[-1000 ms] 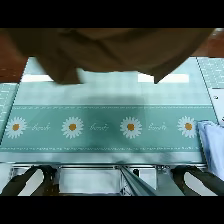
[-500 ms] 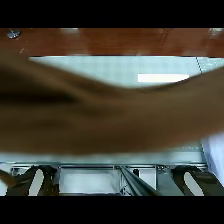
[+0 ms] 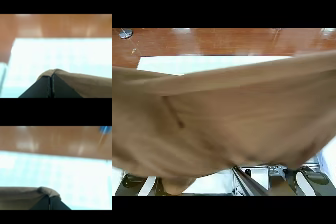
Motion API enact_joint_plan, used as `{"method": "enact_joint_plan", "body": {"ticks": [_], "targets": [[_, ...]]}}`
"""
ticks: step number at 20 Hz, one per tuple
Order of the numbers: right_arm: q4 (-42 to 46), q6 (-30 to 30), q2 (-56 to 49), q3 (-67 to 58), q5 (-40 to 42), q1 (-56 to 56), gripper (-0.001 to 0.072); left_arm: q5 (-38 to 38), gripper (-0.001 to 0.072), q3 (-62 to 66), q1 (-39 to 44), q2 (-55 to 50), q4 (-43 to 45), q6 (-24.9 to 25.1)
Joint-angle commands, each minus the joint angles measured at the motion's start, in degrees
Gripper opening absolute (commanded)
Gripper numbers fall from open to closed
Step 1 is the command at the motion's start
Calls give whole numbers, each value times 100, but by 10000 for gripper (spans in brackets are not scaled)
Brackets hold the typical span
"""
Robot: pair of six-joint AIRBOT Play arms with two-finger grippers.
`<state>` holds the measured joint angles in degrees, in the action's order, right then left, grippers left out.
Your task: Fold the shirts.
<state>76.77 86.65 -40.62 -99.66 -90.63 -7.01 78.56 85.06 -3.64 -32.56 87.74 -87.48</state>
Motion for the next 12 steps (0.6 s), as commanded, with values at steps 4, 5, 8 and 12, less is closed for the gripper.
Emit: {"method": "enact_joint_plan", "body": {"ticks": [4,5,8,12], "targets": [[-190,-330,-1401,2100,1379,2,20,-1263,26,-1311,57,-2046,-413,-92],[-205,-337,-1823,2092,1641,2,20,-1521,26,-1255,55,-2524,-420,-142],[-310,-345,-3097,1961,2592,2,20,-2190,26,-761,59,-3856,-468,-413],[-562,-260,-5045,765,2905,2,20,-2865,26,-39,59,-5178,-708,-1025]]}}
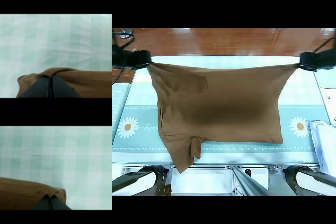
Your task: Fold the shirts.
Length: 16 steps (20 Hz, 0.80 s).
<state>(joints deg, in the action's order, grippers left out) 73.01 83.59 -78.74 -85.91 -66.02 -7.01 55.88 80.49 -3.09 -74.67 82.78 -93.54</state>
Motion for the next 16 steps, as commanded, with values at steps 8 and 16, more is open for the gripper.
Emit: {"method": "enact_joint_plan", "body": {"ticks": [8,16], "targets": [[-800,79,-2850,-2020,42,-20,20,-282,27,597,-61,-1670,-525,-321],[-769,-417,-2651,-1757,-2090,-433,20,2308,27,387,-229,-1504,-417,1338]]}}
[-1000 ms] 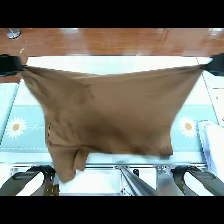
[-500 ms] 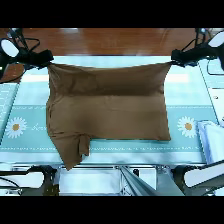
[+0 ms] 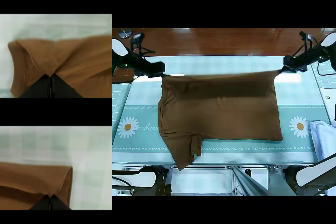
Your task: Fold the shirts.
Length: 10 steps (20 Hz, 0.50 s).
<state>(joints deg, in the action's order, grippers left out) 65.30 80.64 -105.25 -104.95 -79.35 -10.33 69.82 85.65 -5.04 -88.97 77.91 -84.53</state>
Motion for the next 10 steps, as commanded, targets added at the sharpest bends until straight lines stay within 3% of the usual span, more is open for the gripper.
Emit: {"method": "enact_joint_plan", "body": {"ticks": [1,9,10], "targets": [[2,-122,0,306,-791,-98,20,986,27,-278,-35,-138,72,437],[-31,-181,-28,1246,-586,-15,27,1276,30,-743,-90,-570,153,374],[-46,-133,-28,1246,-603,-15,204,1344,112,-743,-90,-588,160,319]]}}
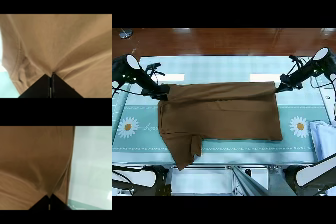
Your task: Fold the shirts.
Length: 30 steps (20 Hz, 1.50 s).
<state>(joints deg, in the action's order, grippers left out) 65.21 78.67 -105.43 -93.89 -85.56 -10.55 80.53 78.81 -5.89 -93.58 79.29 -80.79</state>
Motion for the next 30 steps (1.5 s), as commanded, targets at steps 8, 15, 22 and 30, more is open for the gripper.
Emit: {"method": "enact_joint_plan", "body": {"ticks": [8,15,22,30], "targets": [[-46,-96,1307,1283,13,-804,621,586,702,-1141,-356,1010,343,-540],[-1794,-1093,3578,5053,1812,-1307,620,-129,702,-4155,-2256,3005,-1073,-531],[-2505,-1410,3773,5698,2124,-780,620,-271,702,-5038,-2120,3257,-1338,-24],[-2861,-1364,3773,5466,2000,-1165,620,-975,702,-5818,-1530,3250,-2234,483]]}}
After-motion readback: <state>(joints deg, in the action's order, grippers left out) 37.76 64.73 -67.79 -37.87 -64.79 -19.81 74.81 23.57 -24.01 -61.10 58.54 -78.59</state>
